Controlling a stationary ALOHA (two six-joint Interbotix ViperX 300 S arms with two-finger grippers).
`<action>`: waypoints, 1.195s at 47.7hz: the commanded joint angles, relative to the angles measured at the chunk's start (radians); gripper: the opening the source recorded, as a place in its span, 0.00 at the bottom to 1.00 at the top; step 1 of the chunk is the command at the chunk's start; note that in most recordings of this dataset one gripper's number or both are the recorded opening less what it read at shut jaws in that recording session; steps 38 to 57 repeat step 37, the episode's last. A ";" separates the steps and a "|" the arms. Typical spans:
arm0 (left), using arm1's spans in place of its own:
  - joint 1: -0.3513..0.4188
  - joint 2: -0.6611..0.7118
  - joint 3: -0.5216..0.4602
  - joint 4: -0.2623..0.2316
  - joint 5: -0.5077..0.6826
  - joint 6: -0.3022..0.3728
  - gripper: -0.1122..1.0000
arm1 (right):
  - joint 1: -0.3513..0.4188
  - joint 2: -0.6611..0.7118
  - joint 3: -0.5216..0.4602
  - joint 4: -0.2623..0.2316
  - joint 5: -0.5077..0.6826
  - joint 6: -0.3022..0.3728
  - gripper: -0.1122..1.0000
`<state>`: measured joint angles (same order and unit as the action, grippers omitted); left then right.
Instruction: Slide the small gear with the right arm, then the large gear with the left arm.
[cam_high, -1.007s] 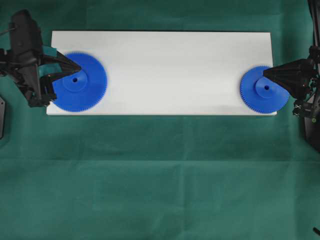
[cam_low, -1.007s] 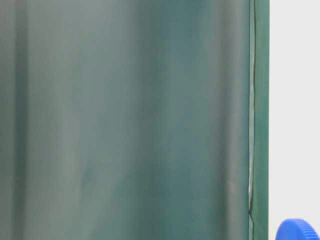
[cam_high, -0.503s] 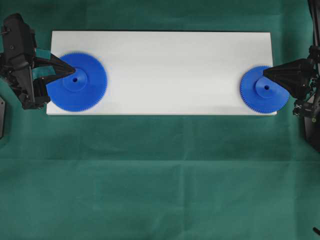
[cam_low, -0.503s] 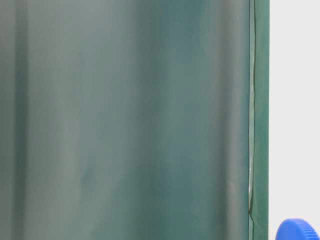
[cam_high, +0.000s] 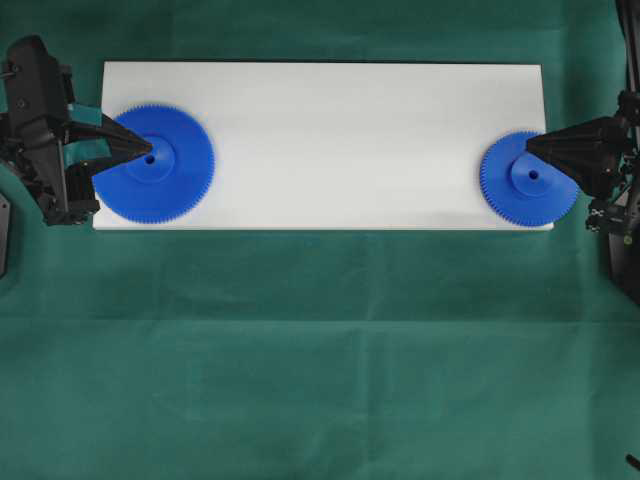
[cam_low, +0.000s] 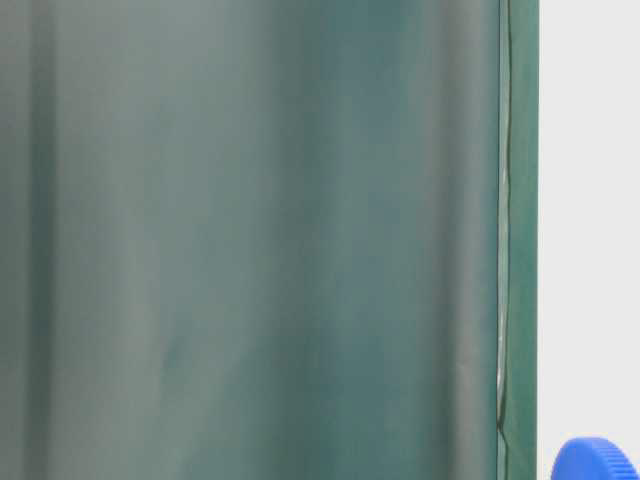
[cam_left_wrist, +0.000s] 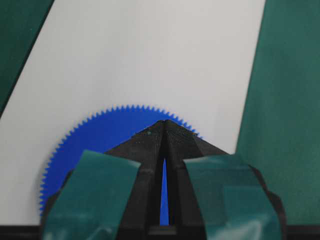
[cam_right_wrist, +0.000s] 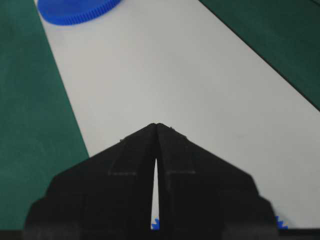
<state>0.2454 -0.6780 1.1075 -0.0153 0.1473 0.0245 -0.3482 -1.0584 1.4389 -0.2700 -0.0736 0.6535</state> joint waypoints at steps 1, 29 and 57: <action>-0.009 -0.002 -0.011 -0.002 -0.012 -0.002 0.10 | 0.000 0.005 -0.020 0.000 -0.011 0.002 0.55; -0.054 -0.002 0.025 -0.002 -0.064 -0.035 0.10 | 0.061 0.008 -0.017 -0.002 -0.081 0.000 0.55; -0.081 -0.002 0.034 -0.003 -0.081 -0.038 0.10 | 0.106 0.014 -0.023 -0.002 -0.092 -0.002 0.55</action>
